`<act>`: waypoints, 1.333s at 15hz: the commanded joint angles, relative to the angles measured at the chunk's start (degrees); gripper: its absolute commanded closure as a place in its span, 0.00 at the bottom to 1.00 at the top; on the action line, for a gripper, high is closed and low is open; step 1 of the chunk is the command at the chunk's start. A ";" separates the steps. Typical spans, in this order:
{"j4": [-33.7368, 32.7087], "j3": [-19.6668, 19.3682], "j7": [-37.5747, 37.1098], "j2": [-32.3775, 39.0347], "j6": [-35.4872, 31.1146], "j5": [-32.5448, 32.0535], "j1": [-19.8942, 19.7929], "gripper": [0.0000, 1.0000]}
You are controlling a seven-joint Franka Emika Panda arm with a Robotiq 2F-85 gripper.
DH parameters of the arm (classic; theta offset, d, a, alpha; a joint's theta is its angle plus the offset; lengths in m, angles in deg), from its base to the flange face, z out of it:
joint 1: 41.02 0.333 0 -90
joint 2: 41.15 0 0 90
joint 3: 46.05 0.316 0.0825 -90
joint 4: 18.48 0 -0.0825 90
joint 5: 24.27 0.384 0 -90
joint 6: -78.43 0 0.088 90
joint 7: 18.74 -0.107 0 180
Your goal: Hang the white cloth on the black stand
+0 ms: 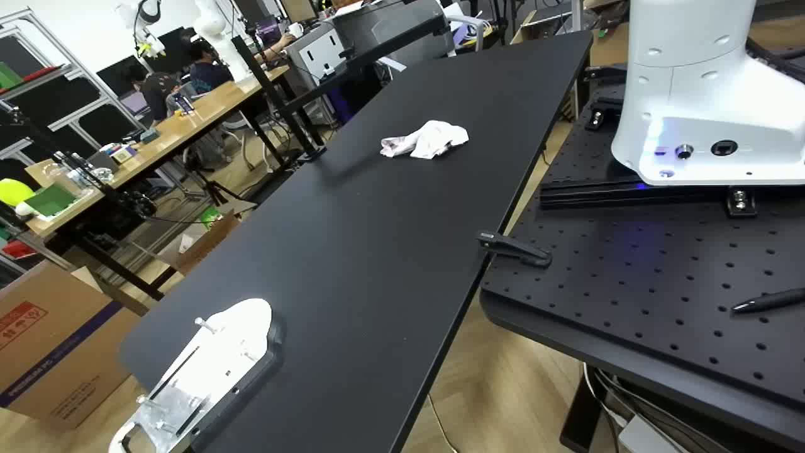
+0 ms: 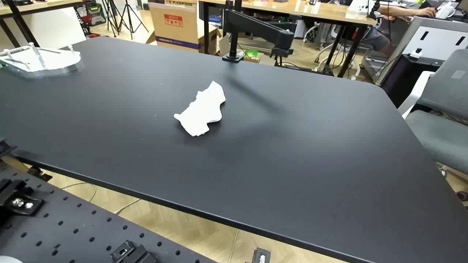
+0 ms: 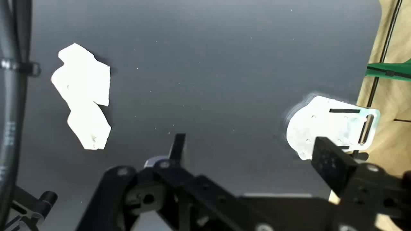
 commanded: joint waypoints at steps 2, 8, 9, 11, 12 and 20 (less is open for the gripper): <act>-0.19 0.27 0.06 0.07 0.02 0.09 -0.32 0.00; -0.19 0.27 0.06 0.07 -0.01 0.09 -0.32 0.00; -0.19 0.27 0.06 0.07 -0.01 0.09 -0.32 0.00; 0.06 0.80 -0.04 0.11 -0.26 -2.41 -0.85 0.00; 0.29 1.25 -0.05 0.17 -0.09 -5.35 -1.41 0.00; 8.86 -2.45 7.14 -0.80 -6.00 -20.55 -4.62 0.00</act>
